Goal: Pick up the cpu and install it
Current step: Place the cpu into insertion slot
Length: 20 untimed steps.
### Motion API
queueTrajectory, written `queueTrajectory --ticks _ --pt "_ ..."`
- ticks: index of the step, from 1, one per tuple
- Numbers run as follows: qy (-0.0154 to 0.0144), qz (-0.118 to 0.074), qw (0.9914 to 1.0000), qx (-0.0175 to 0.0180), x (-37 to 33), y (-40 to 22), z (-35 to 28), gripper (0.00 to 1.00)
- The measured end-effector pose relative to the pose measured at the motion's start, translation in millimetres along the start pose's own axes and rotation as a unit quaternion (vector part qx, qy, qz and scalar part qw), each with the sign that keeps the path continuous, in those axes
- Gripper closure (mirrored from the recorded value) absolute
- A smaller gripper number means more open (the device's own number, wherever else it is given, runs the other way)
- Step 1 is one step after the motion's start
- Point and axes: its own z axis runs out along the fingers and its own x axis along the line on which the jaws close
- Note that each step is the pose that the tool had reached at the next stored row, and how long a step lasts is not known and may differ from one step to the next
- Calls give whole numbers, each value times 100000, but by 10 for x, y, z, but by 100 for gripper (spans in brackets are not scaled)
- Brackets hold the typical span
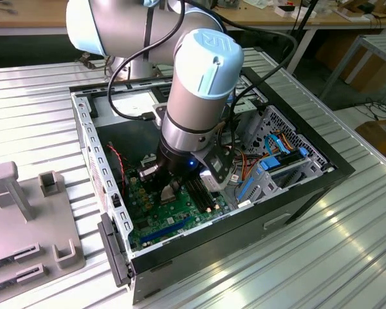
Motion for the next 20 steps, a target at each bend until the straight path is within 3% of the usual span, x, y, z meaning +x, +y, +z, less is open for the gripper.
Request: queueTrajectory --ticks 8,20 --pt "7 8 100000 1 -15 -7 48 53" --pt "31 14 100000 3 -17 -10 68 53"
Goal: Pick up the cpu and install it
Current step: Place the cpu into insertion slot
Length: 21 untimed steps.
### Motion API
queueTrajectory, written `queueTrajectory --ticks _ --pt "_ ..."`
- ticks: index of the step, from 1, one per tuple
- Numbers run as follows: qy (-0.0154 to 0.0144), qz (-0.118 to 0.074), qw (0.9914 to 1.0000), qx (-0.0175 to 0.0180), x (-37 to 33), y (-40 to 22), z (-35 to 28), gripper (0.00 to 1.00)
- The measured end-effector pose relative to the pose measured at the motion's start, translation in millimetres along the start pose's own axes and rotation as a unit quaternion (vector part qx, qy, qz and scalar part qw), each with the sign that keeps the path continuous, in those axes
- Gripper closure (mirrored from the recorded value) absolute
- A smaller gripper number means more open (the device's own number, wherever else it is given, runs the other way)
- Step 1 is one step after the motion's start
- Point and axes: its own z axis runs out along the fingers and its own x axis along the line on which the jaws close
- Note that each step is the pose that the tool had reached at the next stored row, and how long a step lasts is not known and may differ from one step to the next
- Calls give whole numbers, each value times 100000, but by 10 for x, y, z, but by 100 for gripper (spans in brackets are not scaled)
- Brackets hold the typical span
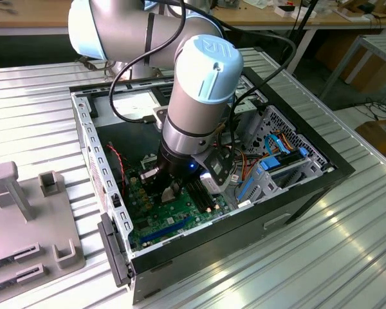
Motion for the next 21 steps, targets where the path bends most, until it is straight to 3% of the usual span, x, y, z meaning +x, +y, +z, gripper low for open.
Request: queueTrajectory --ticks 21 --pt "-2 -58 100000 5 -1 11 -6 53"
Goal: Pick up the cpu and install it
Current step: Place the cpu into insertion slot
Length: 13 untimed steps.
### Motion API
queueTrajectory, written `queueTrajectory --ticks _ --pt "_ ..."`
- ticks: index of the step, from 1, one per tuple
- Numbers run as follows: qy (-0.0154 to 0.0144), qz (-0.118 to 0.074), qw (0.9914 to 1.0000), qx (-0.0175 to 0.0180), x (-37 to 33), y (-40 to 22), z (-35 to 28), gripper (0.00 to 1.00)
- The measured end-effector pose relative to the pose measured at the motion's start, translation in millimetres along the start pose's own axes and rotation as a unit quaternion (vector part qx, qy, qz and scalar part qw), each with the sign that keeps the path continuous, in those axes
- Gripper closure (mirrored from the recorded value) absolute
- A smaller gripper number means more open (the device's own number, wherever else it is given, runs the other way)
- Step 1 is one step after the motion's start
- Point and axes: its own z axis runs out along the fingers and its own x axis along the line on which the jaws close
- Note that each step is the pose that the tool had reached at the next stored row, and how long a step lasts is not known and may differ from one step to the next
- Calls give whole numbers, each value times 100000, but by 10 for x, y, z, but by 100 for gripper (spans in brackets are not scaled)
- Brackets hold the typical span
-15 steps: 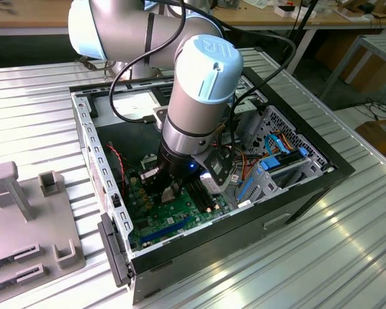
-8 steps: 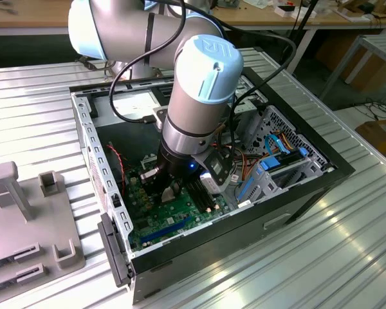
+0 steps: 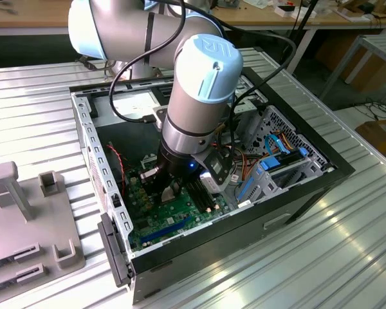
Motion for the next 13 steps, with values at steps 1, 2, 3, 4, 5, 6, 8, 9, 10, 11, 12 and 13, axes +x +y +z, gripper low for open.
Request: queueTrajectory --ticks 1,2,3,4,5,6,8,9,10,11,12,13 --pt "0 1 100000 2 0 0 1 53" --pt "-2 -2 100000 -6 0 0 2 53" --pt "-2 1 100000 -5 0 0 2 53" --pt "-1 0 100000 -4 0 0 2 53" --pt "-3 2 100000 -8 0 0 2 53" --pt "-6 1 100000 -12 0 -1 3 53" --pt "-9 6 100000 -16 0 -1 3 53" --pt "-5 8 100000 -14 0 -2 3 53" --pt "1 1 100000 -12 -1 -2 2 53" --pt "-1 1 100000 -17 -1 -4 3 53" --pt "-6 0 100000 -17 -1 -6 3 53" --pt "-5 6 100000 -13 -2 -6 3 53"
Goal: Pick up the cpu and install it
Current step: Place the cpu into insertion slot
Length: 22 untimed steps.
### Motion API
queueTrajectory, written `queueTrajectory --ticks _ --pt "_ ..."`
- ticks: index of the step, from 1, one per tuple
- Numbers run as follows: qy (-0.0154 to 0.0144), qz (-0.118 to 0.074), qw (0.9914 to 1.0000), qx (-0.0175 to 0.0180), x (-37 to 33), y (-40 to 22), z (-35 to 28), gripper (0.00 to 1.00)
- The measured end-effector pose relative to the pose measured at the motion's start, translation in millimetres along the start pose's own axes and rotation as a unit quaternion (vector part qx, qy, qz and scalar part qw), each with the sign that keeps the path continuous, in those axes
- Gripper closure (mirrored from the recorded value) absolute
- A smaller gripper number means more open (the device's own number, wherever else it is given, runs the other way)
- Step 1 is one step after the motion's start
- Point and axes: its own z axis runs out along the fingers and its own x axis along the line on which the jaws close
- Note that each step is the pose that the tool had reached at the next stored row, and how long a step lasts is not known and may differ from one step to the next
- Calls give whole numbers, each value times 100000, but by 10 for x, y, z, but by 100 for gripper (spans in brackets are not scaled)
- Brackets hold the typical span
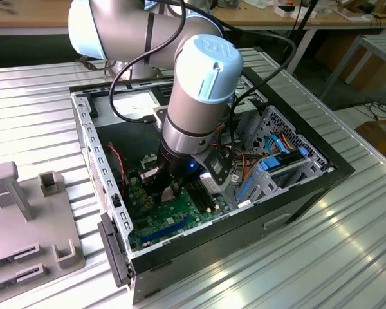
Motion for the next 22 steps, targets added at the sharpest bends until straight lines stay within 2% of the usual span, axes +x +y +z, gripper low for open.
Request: queueTrajectory --ticks 10,12,13,16,22 --pt "-6 -12 100000 5 -13 -1 1 53" --pt "-10 -15 100000 -17 -22 0 3 52" --pt "-5 -8 100000 -7 -22 0 2 45" --pt "3 -5 100000 5 -21 -1 1 45" --pt "-70 -17 100000 1 20 -12 3 45"
